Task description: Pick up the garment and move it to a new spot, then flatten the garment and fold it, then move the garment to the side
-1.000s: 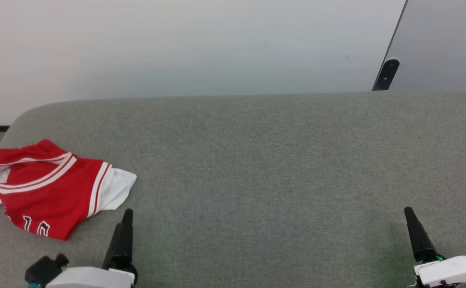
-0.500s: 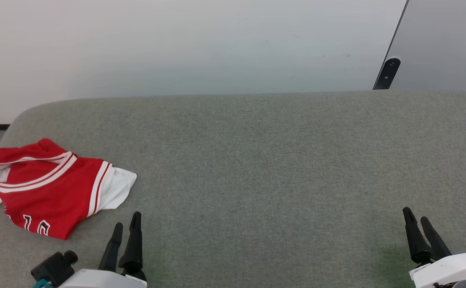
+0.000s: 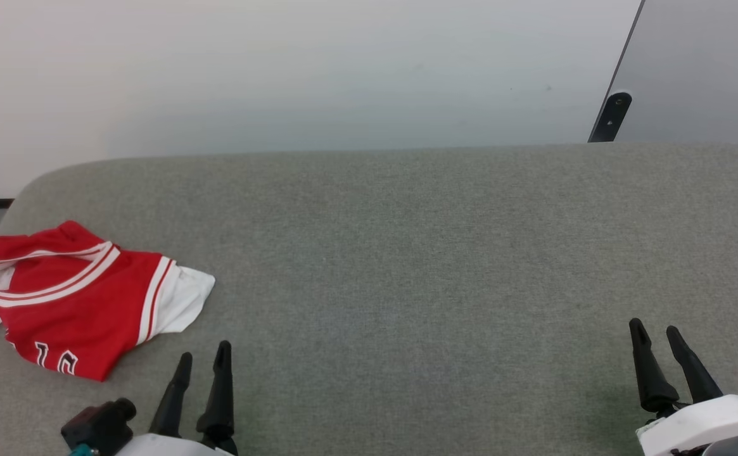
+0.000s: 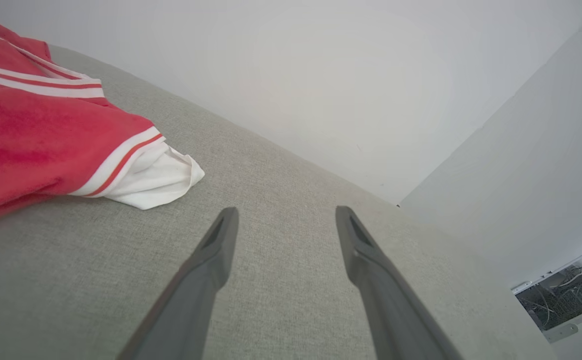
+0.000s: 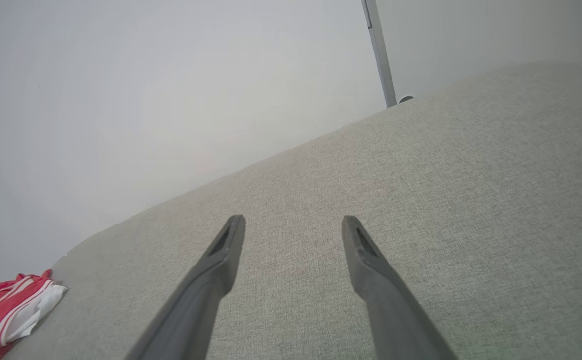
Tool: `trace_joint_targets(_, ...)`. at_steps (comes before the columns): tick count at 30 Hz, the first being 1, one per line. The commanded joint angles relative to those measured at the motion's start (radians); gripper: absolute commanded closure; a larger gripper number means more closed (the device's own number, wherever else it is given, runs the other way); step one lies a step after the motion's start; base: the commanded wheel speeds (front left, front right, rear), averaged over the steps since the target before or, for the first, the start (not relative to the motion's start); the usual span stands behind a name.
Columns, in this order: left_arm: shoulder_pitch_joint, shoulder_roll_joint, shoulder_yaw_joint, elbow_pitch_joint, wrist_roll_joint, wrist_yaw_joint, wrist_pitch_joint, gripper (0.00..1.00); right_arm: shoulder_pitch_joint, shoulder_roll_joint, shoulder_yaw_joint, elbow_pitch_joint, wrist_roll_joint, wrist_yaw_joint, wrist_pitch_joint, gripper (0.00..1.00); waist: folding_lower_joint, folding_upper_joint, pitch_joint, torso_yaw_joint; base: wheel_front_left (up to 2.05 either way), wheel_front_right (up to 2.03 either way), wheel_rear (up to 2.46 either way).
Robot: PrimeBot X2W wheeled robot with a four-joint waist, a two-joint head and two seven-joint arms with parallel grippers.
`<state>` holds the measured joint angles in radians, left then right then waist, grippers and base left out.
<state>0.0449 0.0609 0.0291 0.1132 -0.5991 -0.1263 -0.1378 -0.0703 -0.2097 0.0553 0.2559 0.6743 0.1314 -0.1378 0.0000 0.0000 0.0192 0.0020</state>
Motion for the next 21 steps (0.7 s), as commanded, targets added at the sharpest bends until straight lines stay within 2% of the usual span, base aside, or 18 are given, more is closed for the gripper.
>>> trace_joint_targets(1,-0.003,0.004,0.000,-0.014,0.026,-0.005,-0.007,0.00,0.003,0.000,-0.003,-0.014,-0.025,-0.001,-0.008,0.00,0.0000,0.0000,0.000,0.000,0.00,0.00,0.00)
trace_joint_targets(21,0.034,-0.004,-0.009,-0.044,0.243,-0.005,-0.057,0.00,0.089,0.082,-0.019,-0.094,-0.318,-0.001,-0.058,0.00,0.0000,0.0000,-0.008,-0.002,0.00,0.00,0.00)
